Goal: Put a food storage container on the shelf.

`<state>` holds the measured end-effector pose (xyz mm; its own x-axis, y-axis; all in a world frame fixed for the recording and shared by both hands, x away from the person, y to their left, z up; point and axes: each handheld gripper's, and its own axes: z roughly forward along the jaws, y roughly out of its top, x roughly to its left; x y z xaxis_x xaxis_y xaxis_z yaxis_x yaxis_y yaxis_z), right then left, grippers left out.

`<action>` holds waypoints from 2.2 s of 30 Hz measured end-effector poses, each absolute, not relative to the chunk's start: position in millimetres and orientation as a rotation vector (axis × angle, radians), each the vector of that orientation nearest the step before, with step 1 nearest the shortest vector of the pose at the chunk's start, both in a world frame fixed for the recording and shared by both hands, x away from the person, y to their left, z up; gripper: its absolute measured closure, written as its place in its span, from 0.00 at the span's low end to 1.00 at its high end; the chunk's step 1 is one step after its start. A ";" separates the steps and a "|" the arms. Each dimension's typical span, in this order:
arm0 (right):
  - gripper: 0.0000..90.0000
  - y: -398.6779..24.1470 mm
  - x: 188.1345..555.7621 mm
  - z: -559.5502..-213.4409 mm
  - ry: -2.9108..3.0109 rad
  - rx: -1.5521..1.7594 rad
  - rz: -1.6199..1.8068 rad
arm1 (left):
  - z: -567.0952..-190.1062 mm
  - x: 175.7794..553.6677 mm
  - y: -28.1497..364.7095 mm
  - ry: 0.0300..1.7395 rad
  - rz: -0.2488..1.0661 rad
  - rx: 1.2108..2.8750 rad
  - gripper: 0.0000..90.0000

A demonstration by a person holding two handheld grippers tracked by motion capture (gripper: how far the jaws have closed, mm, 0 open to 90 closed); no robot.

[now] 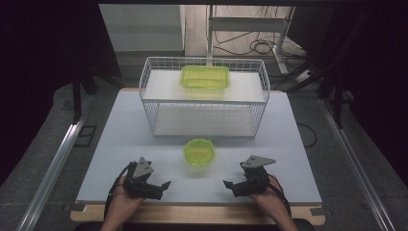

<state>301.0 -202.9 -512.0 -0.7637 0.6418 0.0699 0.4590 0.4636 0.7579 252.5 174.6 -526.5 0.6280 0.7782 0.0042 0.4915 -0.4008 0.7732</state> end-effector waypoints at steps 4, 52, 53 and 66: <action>0.05 -200.9 312.1 -505.1 2.491 1.002 1.231 | -525.6 252.5 175.1 0.990 0.484 2.078 0.01; 0.90 -157.6 410.5 -497.4 2.669 1.551 1.582 | -527.0 251.9 173.8 0.960 0.546 2.146 0.01; 0.90 -157.1 409.6 -495.8 2.669 1.545 1.593 | -526.9 251.9 173.8 0.960 0.547 2.146 0.01; 0.91 -155.0 404.6 -483.9 2.665 1.489 1.580 | -527.6 252.1 172.3 0.956 0.550 2.154 0.01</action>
<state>404.6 -155.0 -483.9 -0.5895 0.5231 0.6155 0.7910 0.2197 0.5710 252.1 172.3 -527.6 0.6364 0.7656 0.0936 0.4654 -0.4779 0.7450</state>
